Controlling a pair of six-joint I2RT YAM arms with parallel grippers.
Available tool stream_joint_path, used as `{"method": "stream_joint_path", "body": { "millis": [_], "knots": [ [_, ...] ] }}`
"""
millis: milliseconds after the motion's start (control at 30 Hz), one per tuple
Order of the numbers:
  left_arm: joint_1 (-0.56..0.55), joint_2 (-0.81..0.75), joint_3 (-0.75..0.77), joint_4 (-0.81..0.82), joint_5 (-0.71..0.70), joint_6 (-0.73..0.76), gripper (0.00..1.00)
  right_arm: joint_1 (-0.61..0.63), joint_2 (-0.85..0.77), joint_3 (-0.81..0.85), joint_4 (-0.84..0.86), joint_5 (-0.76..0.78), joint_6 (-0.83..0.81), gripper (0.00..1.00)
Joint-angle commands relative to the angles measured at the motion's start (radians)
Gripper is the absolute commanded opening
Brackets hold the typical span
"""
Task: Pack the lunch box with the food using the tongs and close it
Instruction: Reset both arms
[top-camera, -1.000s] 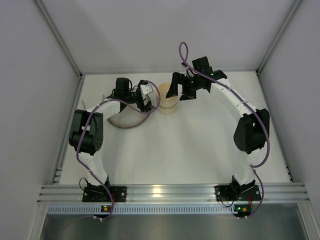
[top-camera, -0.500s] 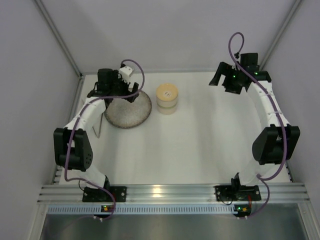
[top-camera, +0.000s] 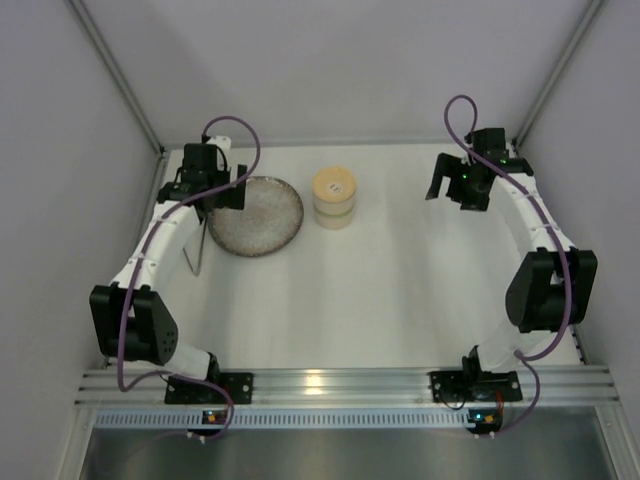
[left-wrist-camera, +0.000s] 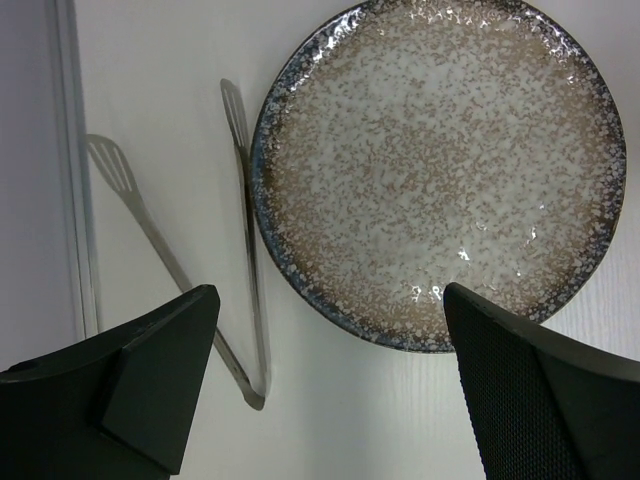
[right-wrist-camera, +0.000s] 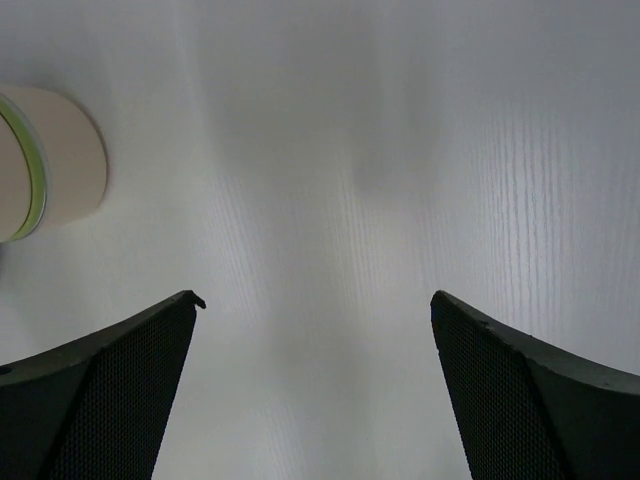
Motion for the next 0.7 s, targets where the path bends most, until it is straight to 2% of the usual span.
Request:
{"method": "stream_joint_path", "body": {
  "millis": [0,267,667],
  "knots": [
    [0.000,-0.089,-0.032,-0.012,-0.078,-0.034,0.99,-0.009,-0.046,0.005,0.055,-0.001,-0.030,1.00],
    [0.000,-0.110,-0.057,0.022,-0.114,-0.014,0.99,-0.009,-0.057,0.011,0.062,-0.010,-0.038,0.99],
    [0.000,-0.123,-0.080,0.025,-0.072,-0.026,0.99,-0.009,-0.123,-0.054,0.105,-0.016,-0.064,0.99]
  ]
}}
